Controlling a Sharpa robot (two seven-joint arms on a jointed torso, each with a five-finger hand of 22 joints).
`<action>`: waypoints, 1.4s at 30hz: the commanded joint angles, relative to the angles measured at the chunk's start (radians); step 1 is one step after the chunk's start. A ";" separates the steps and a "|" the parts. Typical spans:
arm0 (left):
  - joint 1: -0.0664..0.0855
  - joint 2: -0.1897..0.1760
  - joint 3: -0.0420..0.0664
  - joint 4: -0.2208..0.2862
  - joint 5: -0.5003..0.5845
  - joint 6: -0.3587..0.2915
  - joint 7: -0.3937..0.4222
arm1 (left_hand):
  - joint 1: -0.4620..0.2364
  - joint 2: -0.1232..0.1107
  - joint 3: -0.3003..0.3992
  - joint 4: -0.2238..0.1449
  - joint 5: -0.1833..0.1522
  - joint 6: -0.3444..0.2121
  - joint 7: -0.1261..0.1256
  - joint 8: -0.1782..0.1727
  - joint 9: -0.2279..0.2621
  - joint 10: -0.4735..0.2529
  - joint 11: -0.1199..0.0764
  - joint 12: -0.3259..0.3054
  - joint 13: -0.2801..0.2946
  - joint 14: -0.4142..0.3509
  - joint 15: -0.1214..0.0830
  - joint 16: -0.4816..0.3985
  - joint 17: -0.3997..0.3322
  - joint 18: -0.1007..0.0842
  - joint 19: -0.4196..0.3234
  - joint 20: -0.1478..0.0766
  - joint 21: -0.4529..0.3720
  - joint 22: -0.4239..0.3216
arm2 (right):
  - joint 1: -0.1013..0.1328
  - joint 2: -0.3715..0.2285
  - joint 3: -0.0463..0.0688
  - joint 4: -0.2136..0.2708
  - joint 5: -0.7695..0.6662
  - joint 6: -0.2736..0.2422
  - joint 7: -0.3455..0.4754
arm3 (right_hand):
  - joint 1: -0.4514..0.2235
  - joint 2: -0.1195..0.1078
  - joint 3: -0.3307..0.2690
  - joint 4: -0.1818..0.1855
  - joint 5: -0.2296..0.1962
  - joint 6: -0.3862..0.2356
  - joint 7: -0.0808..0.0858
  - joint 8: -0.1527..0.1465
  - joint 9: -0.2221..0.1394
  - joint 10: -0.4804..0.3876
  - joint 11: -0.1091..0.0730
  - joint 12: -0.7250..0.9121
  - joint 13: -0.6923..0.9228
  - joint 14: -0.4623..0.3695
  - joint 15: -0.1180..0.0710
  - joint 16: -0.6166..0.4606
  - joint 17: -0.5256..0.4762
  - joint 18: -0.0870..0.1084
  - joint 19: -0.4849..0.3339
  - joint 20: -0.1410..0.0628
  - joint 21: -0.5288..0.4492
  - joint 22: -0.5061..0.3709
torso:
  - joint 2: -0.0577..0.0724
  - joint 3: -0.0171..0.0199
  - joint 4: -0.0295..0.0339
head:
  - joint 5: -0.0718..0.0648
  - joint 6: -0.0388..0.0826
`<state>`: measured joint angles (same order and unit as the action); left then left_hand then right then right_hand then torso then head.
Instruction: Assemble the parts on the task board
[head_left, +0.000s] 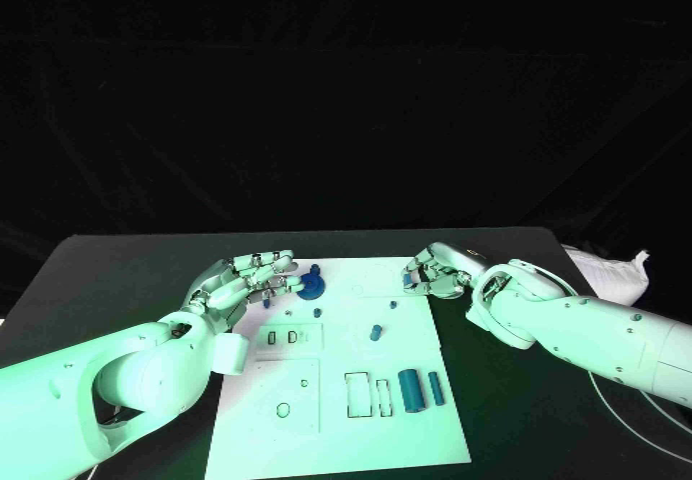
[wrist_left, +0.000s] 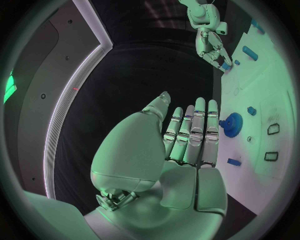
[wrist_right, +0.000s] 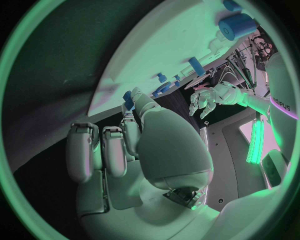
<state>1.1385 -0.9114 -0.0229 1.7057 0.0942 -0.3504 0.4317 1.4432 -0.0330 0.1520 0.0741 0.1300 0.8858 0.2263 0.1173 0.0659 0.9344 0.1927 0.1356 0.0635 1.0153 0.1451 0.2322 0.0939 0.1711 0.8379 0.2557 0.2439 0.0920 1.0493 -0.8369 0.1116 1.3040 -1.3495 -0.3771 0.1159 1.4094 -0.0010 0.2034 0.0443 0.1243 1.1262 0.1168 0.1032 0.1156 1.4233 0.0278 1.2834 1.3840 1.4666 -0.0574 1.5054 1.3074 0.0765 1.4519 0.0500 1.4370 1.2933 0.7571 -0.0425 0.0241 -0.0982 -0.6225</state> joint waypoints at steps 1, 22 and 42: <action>0.000 -0.001 0.001 -0.005 0.001 0.015 0.009 | 0.002 0.006 0.000 -0.008 -0.004 -0.007 0.017 -0.007 0.000 -0.005 0.001 -0.004 -0.001 0.009 0.000 -0.007 0.001 0.013 0.007 0.002 0.004 -0.002 | 0.002 0.000 0.003 0.045 -0.001 -0.027 -0.060 | 0.003 0.023 0.007 0.004 -0.007 0.038 -0.036 0.025 0.024 0.019 -0.027 -0.008 -0.007 0.080 -0.009 0.002 0.144 -0.020 0.000 -0.008 0.005 0.000 | -0.005 -0.0025 0.0014 | 0.007 0.000; 0.001 0.002 0.001 -0.074 0.002 0.025 0.012 | 0.001 0.006 0.000 -0.009 -0.004 -0.007 0.017 -0.008 -0.001 -0.006 0.002 -0.004 -0.001 0.009 0.000 -0.007 0.001 0.012 0.007 0.002 0.004 -0.002 | -0.010 0.187 -0.015 0.211 -0.199 0.033 -0.307 | -0.012 0.028 0.023 0.002 -0.002 0.016 -0.029 0.013 0.022 -0.005 -0.022 -0.064 -0.041 0.076 -0.006 -0.008 0.128 -0.019 -0.002 -0.007 0.002 -0.005 | -0.042 -0.0178 0.0258 | 0.057 -0.046; 0.001 0.007 0.001 -0.076 0.003 0.027 0.013 | 0.001 0.007 0.000 -0.009 -0.004 -0.007 0.017 -0.008 -0.001 -0.006 0.002 -0.005 -0.001 0.009 0.001 -0.007 0.001 0.012 0.007 0.002 0.004 -0.002 | -0.067 0.300 -0.039 0.170 -0.325 0.106 -0.401 | -0.030 0.019 0.028 0.001 0.013 0.013 -0.026 0.010 0.022 -0.008 -0.019 -0.077 -0.049 0.075 -0.004 -0.012 0.123 -0.018 -0.003 -0.005 0.000 -0.008 | -0.040 -0.0159 0.0249 | 0.072 -0.063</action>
<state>1.1386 -0.9069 -0.0228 1.6271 0.0945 -0.3445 0.4337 1.4432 -0.0330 0.1519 0.0687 0.1300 0.8858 0.2262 0.1140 0.0659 0.9344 0.1927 0.1356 0.0635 1.0153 0.1451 0.2283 0.0939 0.1711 0.8379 0.2557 0.2439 0.0913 0.9849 -0.5396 0.0737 1.4753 -1.6238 -0.3113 -0.2533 1.3907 0.0171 0.2253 0.0471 0.1318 1.1149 0.1056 0.1032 0.1155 1.4194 0.0104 1.2100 1.4443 1.4667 -0.0571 1.4971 1.3080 0.0765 1.4519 0.0502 1.4369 1.2858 0.7167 -0.0592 0.0490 -0.0290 -0.6830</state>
